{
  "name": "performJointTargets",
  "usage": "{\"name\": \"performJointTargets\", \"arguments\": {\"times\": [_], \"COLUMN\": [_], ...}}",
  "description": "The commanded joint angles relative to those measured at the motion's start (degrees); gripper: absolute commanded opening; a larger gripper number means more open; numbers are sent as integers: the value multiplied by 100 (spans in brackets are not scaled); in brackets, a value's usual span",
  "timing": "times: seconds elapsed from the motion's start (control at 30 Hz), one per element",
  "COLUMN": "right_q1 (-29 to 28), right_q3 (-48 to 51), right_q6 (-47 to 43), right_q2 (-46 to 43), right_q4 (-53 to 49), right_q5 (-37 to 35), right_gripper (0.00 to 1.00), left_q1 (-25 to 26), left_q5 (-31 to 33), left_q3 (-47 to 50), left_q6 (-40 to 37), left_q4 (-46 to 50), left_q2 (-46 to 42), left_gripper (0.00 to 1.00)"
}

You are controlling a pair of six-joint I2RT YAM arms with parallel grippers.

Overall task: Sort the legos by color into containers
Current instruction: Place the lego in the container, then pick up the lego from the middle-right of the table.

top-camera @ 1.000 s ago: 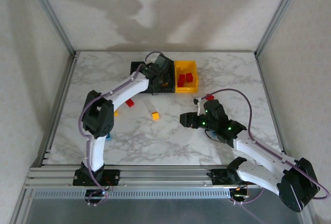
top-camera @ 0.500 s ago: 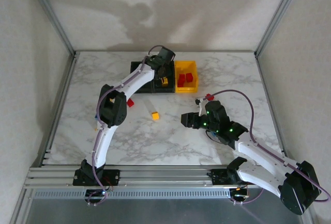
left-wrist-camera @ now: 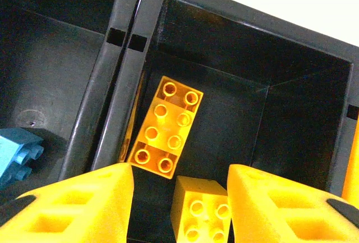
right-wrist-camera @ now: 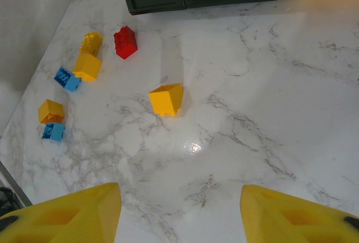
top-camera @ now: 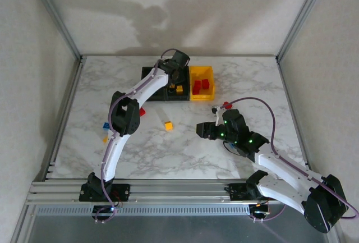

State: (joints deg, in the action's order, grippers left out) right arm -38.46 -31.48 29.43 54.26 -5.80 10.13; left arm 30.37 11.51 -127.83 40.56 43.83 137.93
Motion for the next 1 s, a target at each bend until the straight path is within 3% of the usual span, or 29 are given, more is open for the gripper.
{"name": "performJointTargets", "arguments": {"times": [0.0,0.37,0.6,0.8,0.97], "right_q1": [-30,331,1163,1525,1698], "right_q3": [-10,-655,-1127,-1272,-1336], "right_q6": [54,426,626,564,409], "right_q2": [-24,102,381,769,1114], "right_q4": [-78,-1016,-1954,-2147,-2124], "right_q5": [-124,-1122,-1507,-1708,-1789], "right_gripper": [58,60,65,65,64], "left_q1": [8,409,514,597,736], "left_q5": [153,-213,-1017,-1486,-1559], "left_q3": [-105,978,3229,4989,5917], "left_q6": [-144,-362,-317,-141,-11], "left_q4": [266,-240,-1331,-2071,-2381], "left_q2": [-126,-1583,-3283,-4501,-5140], "left_gripper": [50,56,59,60,60]}}
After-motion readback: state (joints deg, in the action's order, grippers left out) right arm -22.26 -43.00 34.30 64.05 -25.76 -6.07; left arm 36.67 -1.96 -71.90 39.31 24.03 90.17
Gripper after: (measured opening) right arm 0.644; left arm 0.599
